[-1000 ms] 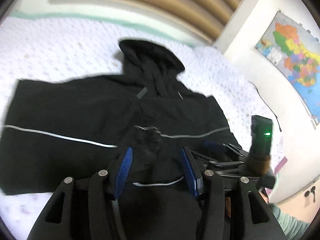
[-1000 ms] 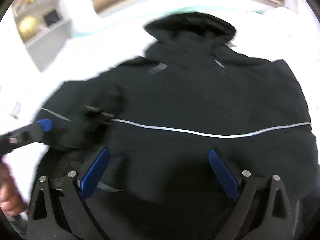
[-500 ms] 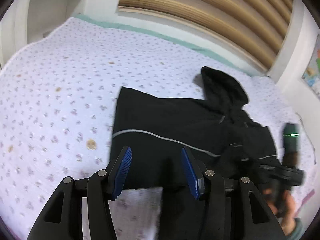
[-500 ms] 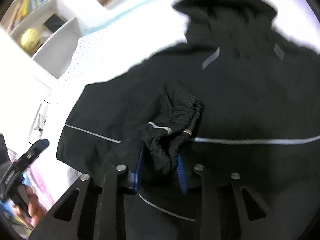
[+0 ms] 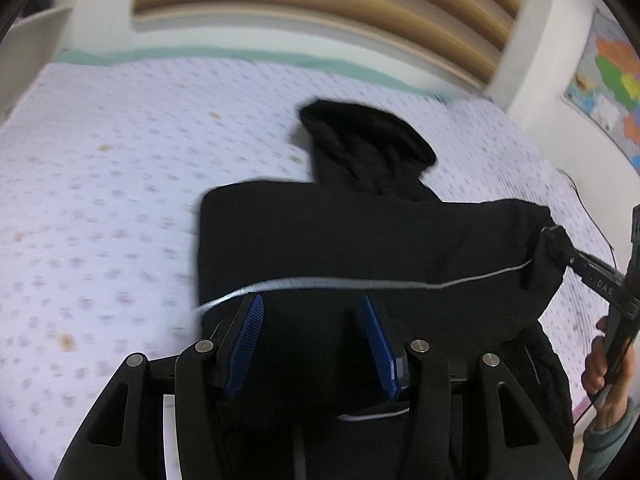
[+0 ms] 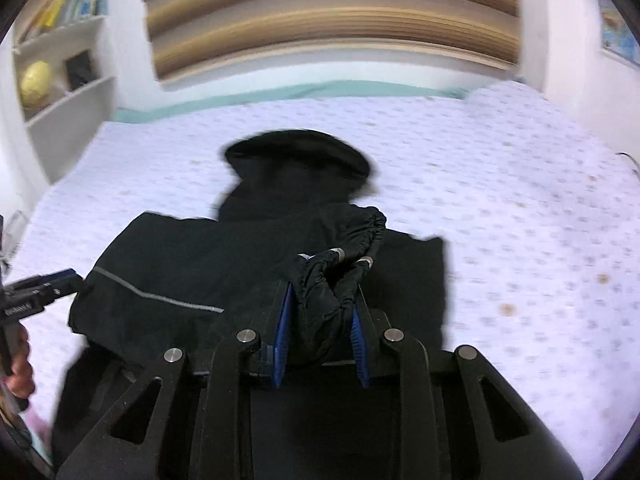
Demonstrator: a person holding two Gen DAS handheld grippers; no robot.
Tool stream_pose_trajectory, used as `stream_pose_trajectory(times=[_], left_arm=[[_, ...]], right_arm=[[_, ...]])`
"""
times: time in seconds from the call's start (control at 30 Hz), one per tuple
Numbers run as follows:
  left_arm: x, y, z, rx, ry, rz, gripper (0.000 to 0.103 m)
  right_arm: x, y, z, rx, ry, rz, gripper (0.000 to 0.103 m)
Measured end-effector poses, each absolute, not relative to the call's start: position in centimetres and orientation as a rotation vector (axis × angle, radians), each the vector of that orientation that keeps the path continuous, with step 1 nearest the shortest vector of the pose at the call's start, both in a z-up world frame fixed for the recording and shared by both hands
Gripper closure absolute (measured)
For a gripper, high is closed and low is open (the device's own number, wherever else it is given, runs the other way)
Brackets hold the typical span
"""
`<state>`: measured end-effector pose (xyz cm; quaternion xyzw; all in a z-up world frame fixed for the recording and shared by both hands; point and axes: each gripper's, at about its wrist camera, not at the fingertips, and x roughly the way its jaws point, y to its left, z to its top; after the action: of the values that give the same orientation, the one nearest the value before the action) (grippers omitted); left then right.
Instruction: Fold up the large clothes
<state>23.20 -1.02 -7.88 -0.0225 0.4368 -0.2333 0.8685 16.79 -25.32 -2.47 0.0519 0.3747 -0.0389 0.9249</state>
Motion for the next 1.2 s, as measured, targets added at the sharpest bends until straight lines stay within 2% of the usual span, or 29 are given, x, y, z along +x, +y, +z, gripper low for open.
stream_pose_trajectory(times=[0.13,0.23,0.33,0.47,0.53,0.57,0.6,0.67,0.73,0.8,0.9,0.97,1.1,1.2], left_arm=[[24.2,-5.2,-12.6,0.019,1.008,-0.501,0.05],[24.6,-6.5,-15.6,0.073,1.035,-0.469,0.051],[24.5,-6.4,-16.1,0.079,1.035,-0.474,0.05],[24.4,-5.7,-15.0,0.071,1.05,-0.512,0.05],[24.3,-4.2,-12.8,0.008,1.02,-0.562,0.05],[24.3,-3.7,-11.6,-0.024,0.991,-0.579,0.05],[24.4,-3.3,-10.4,-0.058,0.96,-0.583,0.048],[25.8,-2.8,-9.0,-0.107,0.926,-0.551,0.041],[27.7,-3.3,-9.5,-0.127,0.952,-0.53,0.04],[29.4,-4.1,-11.5,-0.122,1.01,-0.498,0.04],[30.7,-5.3,-16.1,-0.009,1.089,-0.418,0.04],[30.5,-5.7,-17.0,0.046,1.081,-0.397,0.04],[30.4,-5.6,-16.3,0.029,1.074,-0.394,0.04],[28.3,-4.4,-14.3,-0.004,1.021,-0.446,0.04]], right_arm=[[17.1,-29.1,-5.5,0.076,0.832,-0.142,0.072],[17.5,-31.1,-9.7,0.086,0.916,-0.173,0.072],[17.5,-32.7,-14.4,0.167,1.018,-0.185,0.069],[16.7,-33.6,-14.3,0.216,1.021,-0.163,0.064],[16.0,-33.7,-12.6,0.229,1.001,-0.173,0.054],[15.6,-33.5,-11.1,0.229,0.962,-0.189,0.043],[15.3,-33.3,-9.5,0.22,0.912,-0.207,0.032],[15.5,-32.2,-6.7,0.215,0.817,-0.188,0.021],[17.4,-30.1,-5.4,0.188,0.796,-0.136,0.02],[20.8,-27.7,-6.7,0.151,0.878,-0.096,0.02],[24.3,-25.7,-11.2,0.105,1.017,-0.089,0.024],[25.5,-25.4,-15.9,0.066,1.133,-0.119,0.023],[24.0,-25.8,-16.0,0.081,1.058,-0.102,0.022],[21.5,-26.3,-13.6,0.119,1.03,-0.051,0.027]])
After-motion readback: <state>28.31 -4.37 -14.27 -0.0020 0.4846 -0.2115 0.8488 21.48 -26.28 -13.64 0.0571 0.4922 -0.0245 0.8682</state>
